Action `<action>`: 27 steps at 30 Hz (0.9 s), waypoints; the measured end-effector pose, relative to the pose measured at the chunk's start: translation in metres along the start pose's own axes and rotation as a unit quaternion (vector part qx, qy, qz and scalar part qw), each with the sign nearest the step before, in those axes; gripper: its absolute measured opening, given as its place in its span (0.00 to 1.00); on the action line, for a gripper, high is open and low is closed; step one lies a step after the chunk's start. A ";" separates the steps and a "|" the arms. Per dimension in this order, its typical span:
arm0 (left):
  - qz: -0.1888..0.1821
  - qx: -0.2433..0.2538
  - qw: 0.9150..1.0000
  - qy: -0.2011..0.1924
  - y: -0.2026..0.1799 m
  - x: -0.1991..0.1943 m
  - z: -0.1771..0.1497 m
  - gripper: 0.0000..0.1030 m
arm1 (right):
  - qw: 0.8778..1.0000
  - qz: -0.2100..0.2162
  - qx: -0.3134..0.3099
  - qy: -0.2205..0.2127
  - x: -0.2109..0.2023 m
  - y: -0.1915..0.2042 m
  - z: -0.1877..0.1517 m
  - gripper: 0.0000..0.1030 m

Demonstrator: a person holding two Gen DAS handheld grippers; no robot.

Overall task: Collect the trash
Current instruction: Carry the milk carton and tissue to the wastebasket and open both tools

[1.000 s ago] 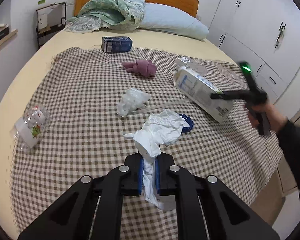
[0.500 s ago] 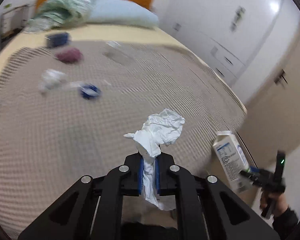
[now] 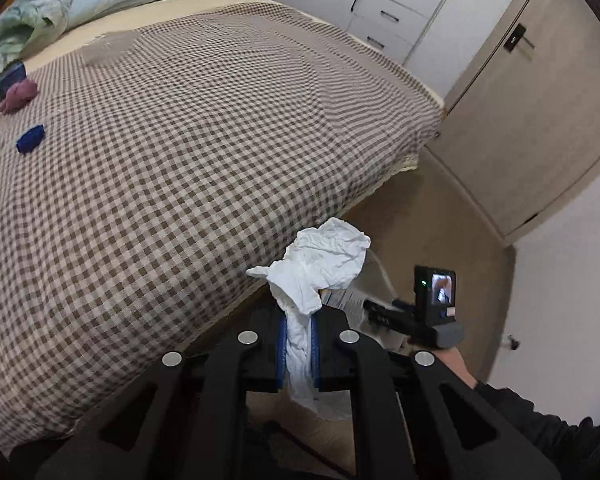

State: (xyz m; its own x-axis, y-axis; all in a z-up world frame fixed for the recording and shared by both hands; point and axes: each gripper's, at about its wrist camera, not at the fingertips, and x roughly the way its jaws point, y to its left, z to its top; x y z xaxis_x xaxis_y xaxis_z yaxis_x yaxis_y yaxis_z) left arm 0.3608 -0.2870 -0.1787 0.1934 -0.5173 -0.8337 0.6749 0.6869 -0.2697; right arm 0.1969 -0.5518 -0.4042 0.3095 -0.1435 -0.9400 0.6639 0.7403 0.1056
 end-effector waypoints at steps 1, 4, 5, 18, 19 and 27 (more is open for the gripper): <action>0.002 -0.002 1.000 0.007 -0.001 0.006 0.000 0.06 | 1.000 -0.012 -0.015 -0.011 0.013 0.007 -0.003 0.67; 0.002 -0.016 0.999 0.032 -0.001 0.026 0.004 0.06 | 0.997 0.004 -0.046 0.062 0.087 0.020 -0.021 0.67; 0.003 -0.014 0.999 0.039 -0.009 0.036 0.007 0.06 | 0.995 0.005 -0.050 0.081 0.105 0.021 -0.027 0.67; -0.035 0.046 0.989 0.138 -0.075 0.150 0.005 0.06 | 0.978 0.104 -0.047 0.174 0.123 -0.017 -0.042 0.79; -0.041 0.049 0.986 0.152 -0.085 0.167 0.004 0.06 | 0.979 0.119 -0.038 0.159 0.106 -0.027 -0.043 0.79; -0.086 0.026 0.955 0.284 -0.129 0.307 -0.022 0.07 | 0.991 0.117 0.027 0.064 -0.019 -0.102 -0.067 0.79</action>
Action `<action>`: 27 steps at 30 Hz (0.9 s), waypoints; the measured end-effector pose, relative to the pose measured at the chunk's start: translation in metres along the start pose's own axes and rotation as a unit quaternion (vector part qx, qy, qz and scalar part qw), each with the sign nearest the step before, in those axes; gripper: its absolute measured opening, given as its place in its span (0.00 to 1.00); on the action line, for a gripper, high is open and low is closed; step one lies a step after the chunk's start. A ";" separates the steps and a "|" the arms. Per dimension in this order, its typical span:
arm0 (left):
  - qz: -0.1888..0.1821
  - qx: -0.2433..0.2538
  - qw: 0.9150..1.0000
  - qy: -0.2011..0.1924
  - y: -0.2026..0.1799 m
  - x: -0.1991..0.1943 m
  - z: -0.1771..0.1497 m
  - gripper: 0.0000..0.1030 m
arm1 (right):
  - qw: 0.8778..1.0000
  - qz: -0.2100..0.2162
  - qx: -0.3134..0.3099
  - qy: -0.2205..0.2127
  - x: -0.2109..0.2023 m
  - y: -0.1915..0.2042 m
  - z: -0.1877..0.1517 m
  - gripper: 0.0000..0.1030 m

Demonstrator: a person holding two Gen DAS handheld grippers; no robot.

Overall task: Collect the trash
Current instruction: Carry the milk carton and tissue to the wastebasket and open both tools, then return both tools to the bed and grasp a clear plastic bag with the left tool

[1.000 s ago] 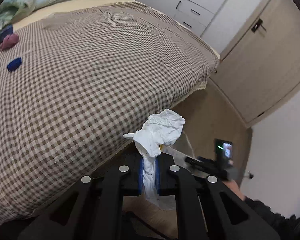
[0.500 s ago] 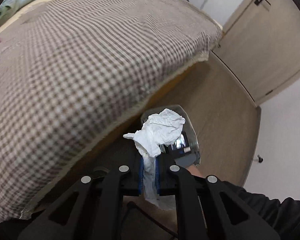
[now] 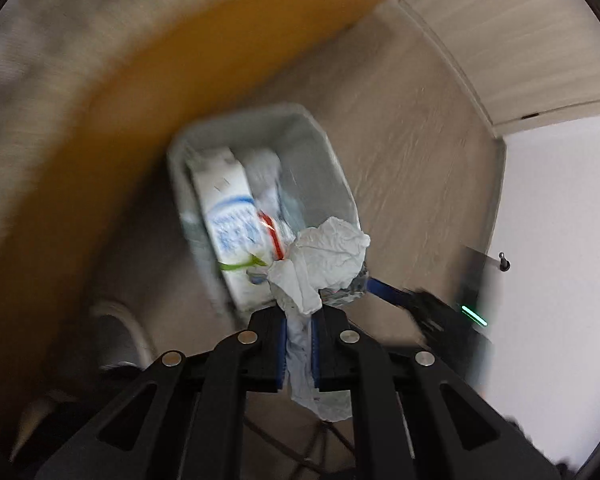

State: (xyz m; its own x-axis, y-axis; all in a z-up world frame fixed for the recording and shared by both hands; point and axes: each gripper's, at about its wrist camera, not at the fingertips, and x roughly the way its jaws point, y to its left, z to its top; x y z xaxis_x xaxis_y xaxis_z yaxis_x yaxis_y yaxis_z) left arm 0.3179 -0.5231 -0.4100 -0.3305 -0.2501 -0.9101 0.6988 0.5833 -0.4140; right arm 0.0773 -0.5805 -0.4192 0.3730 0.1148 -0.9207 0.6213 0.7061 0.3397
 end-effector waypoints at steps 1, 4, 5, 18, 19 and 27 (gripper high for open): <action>0.001 -0.005 1.000 0.009 0.000 0.013 0.002 0.09 | 1.000 -0.011 0.002 -0.010 -0.015 -0.008 -0.004 0.79; -0.024 -0.046 0.998 0.032 0.004 0.063 0.026 0.47 | 0.999 -0.029 0.008 -0.023 -0.042 -0.013 -0.009 0.79; -0.024 -0.050 0.997 0.044 0.003 0.076 0.032 0.56 | 0.999 -0.033 0.011 -0.027 -0.049 -0.016 -0.010 0.79; -0.015 -0.038 0.999 0.006 0.013 0.026 0.013 0.64 | 0.996 -0.089 0.009 -0.001 -0.009 0.009 -0.007 0.79; -0.011 -0.029 1.000 0.000 0.012 0.019 0.011 0.64 | 0.996 -0.087 0.008 -0.001 -0.009 0.012 -0.007 0.79; 0.025 0.015 0.996 -0.082 0.006 -0.058 -0.022 0.64 | 0.991 -0.128 -0.033 -0.015 -0.045 0.039 0.003 0.79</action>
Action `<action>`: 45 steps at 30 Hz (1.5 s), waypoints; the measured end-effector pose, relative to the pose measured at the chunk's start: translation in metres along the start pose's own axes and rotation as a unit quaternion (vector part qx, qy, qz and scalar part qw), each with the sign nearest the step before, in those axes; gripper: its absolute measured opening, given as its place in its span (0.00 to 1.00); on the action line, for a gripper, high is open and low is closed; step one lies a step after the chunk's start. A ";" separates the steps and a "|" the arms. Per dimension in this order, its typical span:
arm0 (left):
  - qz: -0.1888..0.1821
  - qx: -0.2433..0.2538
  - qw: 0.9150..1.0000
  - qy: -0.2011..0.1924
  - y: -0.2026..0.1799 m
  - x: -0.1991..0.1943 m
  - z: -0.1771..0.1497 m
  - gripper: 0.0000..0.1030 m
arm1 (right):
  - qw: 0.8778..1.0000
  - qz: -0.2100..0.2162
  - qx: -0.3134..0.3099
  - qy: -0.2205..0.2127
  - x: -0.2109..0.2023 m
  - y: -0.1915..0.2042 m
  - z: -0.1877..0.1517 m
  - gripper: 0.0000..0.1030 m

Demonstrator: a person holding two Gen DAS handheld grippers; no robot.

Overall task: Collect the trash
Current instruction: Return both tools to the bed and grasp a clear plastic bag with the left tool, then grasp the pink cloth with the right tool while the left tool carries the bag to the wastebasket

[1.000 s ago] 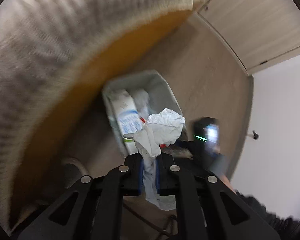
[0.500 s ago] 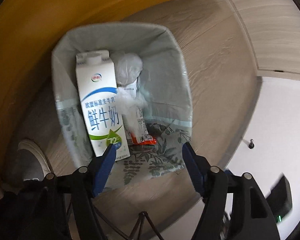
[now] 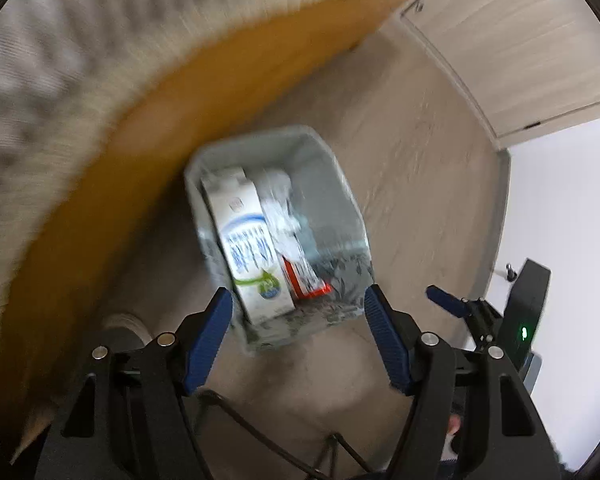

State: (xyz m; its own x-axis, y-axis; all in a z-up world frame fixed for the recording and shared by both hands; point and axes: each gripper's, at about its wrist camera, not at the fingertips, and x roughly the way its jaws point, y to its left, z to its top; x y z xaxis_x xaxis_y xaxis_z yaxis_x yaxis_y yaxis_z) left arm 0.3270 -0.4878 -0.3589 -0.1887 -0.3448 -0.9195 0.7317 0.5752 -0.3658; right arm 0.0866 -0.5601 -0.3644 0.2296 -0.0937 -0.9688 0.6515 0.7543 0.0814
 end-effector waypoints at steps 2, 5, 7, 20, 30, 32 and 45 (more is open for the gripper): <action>-0.004 -0.009 0.999 -0.046 0.008 -0.039 -0.010 0.64 | 1.000 -0.009 -0.013 -0.017 -0.019 0.007 0.007 0.79; -0.011 -0.034 0.992 -0.119 0.026 -0.101 -0.028 0.64 | 0.998 -0.017 -0.039 -0.055 -0.054 0.026 0.018 0.79; -0.002 -0.046 0.984 -0.170 0.043 -0.148 -0.045 0.64 | 0.995 -0.011 -0.053 -0.082 -0.073 0.041 0.026 0.79; 0.099 -0.184 0.922 -0.327 0.236 -0.318 -0.140 0.68 | 0.946 0.144 -0.181 -0.228 -0.185 0.248 0.083 0.79; 0.146 -0.289 0.876 -0.357 0.446 -0.397 -0.138 0.68 | 0.913 0.200 -0.256 -0.245 -0.212 0.382 0.129 0.79; 0.163 -0.277 0.880 -0.348 0.478 -0.400 -0.111 0.78 | 0.906 0.209 -0.269 -0.251 -0.215 0.409 0.150 0.79; 0.122 -0.263 0.899 -0.328 0.575 -0.350 -0.023 0.26 | 0.866 0.205 -0.402 -0.218 -0.166 0.604 0.264 0.79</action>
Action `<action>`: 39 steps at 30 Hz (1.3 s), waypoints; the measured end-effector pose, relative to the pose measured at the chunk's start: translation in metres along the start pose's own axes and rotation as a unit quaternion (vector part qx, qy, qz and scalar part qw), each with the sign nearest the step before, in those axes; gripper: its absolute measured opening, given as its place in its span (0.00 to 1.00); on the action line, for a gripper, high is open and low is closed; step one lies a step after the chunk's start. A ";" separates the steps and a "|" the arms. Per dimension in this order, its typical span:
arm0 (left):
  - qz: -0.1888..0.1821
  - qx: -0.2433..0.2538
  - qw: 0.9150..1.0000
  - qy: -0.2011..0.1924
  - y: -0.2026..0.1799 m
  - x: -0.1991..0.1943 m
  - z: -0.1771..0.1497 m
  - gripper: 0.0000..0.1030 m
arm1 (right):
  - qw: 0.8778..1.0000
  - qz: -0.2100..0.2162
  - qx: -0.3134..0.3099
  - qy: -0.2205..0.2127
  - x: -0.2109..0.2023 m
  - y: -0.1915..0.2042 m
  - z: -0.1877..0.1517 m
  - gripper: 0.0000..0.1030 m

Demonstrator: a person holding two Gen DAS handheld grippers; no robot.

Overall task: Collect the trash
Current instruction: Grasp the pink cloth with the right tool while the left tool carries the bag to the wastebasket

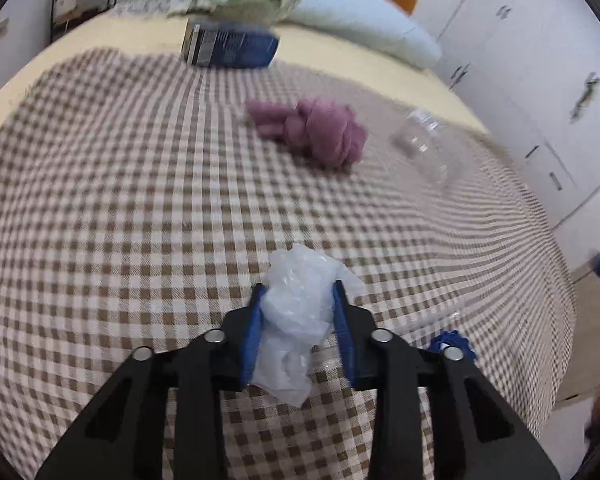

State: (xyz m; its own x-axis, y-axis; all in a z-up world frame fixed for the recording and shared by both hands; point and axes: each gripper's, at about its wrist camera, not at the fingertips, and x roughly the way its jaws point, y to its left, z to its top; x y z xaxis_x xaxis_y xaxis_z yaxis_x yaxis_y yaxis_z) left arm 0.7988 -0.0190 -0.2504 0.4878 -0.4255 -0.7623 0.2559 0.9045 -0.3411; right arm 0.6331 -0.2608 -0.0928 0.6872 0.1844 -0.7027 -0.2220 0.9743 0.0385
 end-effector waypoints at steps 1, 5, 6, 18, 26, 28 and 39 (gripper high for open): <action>-0.003 0.005 1.000 -0.015 0.003 -0.010 0.003 0.25 | 1.000 0.003 -0.011 0.009 0.020 0.003 0.011 0.79; 0.023 0.008 0.997 -0.074 0.018 -0.057 0.009 0.23 | 0.996 0.015 -0.077 0.042 0.114 0.037 0.060 0.79; 0.033 0.003 0.996 -0.086 0.025 -0.069 0.011 0.23 | 0.994 0.007 -0.098 0.039 0.132 0.048 0.071 0.79; 0.085 -0.061 0.990 -0.095 0.054 -0.119 0.008 0.21 | 0.983 -0.096 -0.129 0.086 0.200 0.085 0.100 0.35; 0.078 -0.037 0.987 -0.133 -0.009 -0.218 0.001 0.21 | 0.993 -0.094 -0.061 0.047 0.019 0.028 0.093 0.35; 0.067 -0.029 0.988 -0.139 -0.032 -0.244 -0.009 0.21 | 0.993 -0.098 -0.055 0.037 -0.023 0.018 0.082 0.35; -0.020 0.049 0.991 -0.120 -0.213 -0.310 -0.087 0.21 | 0.988 -0.150 0.034 0.001 -0.244 -0.091 -0.059 0.35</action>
State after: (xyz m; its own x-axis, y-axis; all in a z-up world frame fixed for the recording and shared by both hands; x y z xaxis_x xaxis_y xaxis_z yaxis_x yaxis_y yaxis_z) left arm 0.5202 -0.0775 0.0108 0.6576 -0.4663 -0.5917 0.3526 0.8846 -0.3051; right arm 0.4450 -0.4022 0.0336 0.7130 -0.1145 -0.6917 0.0382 0.9915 -0.1247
